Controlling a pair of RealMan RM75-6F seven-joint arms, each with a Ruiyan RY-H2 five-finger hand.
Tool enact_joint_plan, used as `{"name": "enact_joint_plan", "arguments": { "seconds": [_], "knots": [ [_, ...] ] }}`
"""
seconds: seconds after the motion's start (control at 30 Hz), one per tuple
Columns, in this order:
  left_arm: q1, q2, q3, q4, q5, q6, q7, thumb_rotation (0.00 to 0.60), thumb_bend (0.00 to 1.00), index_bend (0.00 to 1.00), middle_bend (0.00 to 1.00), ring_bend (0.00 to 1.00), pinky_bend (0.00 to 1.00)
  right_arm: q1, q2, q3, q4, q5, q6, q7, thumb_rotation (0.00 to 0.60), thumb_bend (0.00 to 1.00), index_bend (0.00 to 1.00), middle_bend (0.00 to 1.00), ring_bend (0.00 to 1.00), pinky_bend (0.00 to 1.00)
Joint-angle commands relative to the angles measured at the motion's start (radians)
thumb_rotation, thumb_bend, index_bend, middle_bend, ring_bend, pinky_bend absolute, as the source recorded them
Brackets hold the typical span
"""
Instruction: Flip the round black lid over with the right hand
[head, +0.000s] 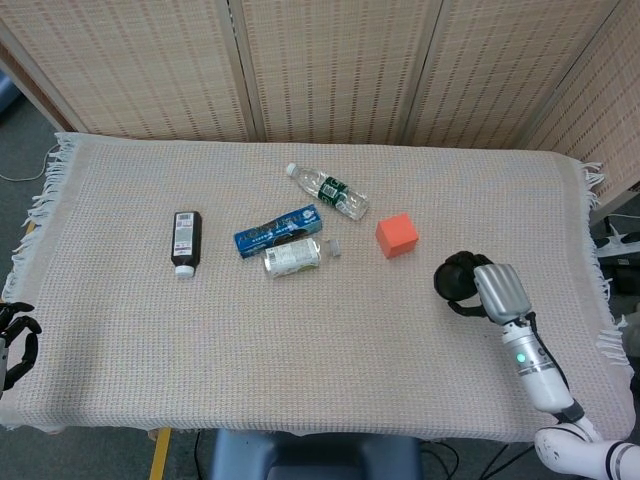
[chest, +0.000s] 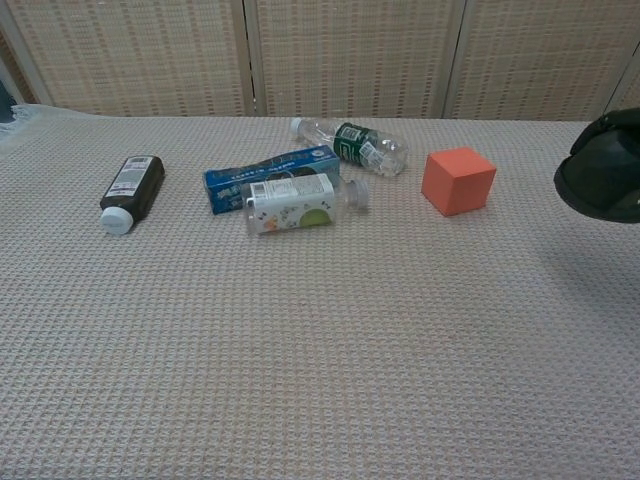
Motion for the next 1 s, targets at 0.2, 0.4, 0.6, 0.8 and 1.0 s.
{"name": "enact_joint_plan", "arguments": {
  "seconds": [0.2,0.4,0.6,0.8,1.0],
  "knots": [
    [0.001,0.002,-0.001,-0.002,0.000,0.002,-0.001,0.600,0.54,0.55,0.34,0.28,0.56,0.009,0.000,0.023,-0.081,0.271,0.024,-0.416,0.600,0.38,0.63,0.51,0.61,0.74],
    [0.001,0.001,0.000,-0.001,0.002,0.002,0.001,0.600,0.54,0.55,0.34,0.28,0.56,-0.002,0.009,0.010,-0.070,0.073,-0.022,-0.074,0.600,0.38,0.63,0.51,0.61,0.74],
    [0.001,0.001,0.001,-0.001,0.005,0.004,-0.001,0.600,0.54,0.55,0.34,0.28,0.56,-0.004,0.007,-0.023,0.010,-0.187,0.037,0.320,0.600,0.38,0.61,0.51,0.61,0.74],
    [0.003,0.002,0.000,-0.003,0.003,0.005,-0.004,0.600,0.54,0.55,0.34,0.28,0.56,-0.007,-0.020,-0.035,0.098,-0.290,0.127,0.510,0.600,0.38,0.61,0.51,0.61,0.74],
    [0.003,0.002,0.001,-0.004,0.004,0.004,-0.003,0.600,0.54,0.55,0.34,0.28,0.56,-0.011,-0.020,-0.030,0.124,-0.204,0.061,0.272,0.600,0.38,0.62,0.51,0.61,0.75]
  ]
}}
